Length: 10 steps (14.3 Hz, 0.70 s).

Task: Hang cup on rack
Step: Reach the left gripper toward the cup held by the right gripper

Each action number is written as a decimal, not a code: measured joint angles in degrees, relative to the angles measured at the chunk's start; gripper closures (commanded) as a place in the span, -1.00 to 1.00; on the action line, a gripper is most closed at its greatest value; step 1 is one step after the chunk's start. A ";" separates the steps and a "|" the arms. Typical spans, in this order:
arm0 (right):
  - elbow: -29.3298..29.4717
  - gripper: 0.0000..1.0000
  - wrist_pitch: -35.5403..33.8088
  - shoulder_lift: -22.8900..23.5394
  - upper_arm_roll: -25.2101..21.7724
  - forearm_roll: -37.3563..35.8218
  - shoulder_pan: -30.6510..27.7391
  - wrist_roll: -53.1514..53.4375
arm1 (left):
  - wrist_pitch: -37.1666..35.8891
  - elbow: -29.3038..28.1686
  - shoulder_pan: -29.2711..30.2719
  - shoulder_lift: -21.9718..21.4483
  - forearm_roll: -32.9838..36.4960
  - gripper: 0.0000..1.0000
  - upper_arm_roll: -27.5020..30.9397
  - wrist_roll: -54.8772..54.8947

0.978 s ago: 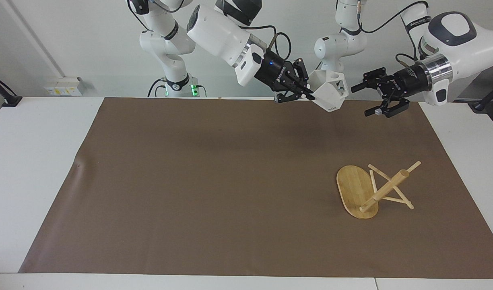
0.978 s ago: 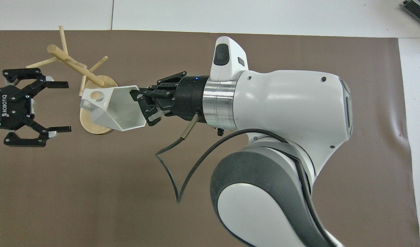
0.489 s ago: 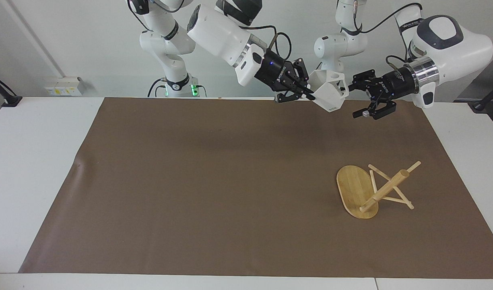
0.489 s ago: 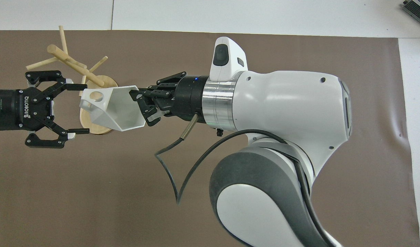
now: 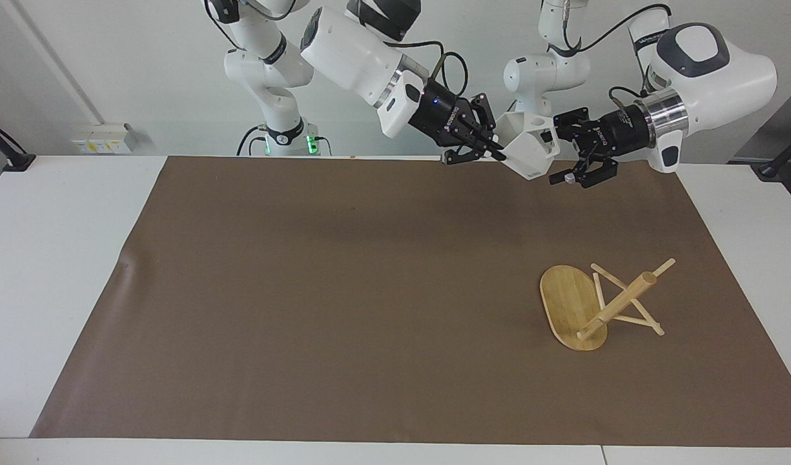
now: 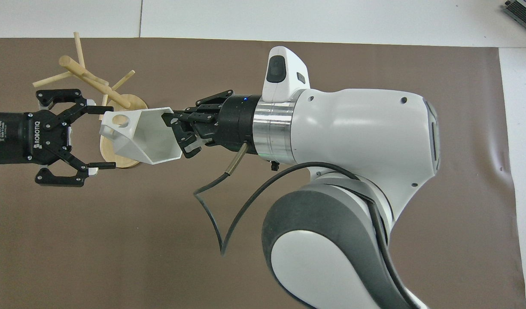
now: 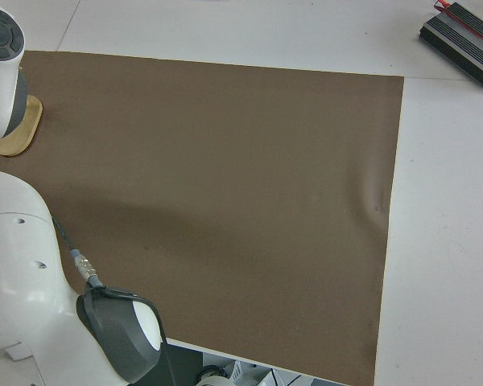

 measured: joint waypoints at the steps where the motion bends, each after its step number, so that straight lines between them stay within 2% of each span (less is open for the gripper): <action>1: 0.00 1.00 0.00 0.00 0.00 0.00 0.00 0.00 | 0.00 0.00 -0.23 -0.01 0.00 -1.00 -0.10 -0.05; 10: -0.03 1.00 0.00 0.00 0.06 0.00 0.01 0.08 | 0.02 -0.04 -1.29 -0.87 -0.01 -1.00 -0.29 -0.16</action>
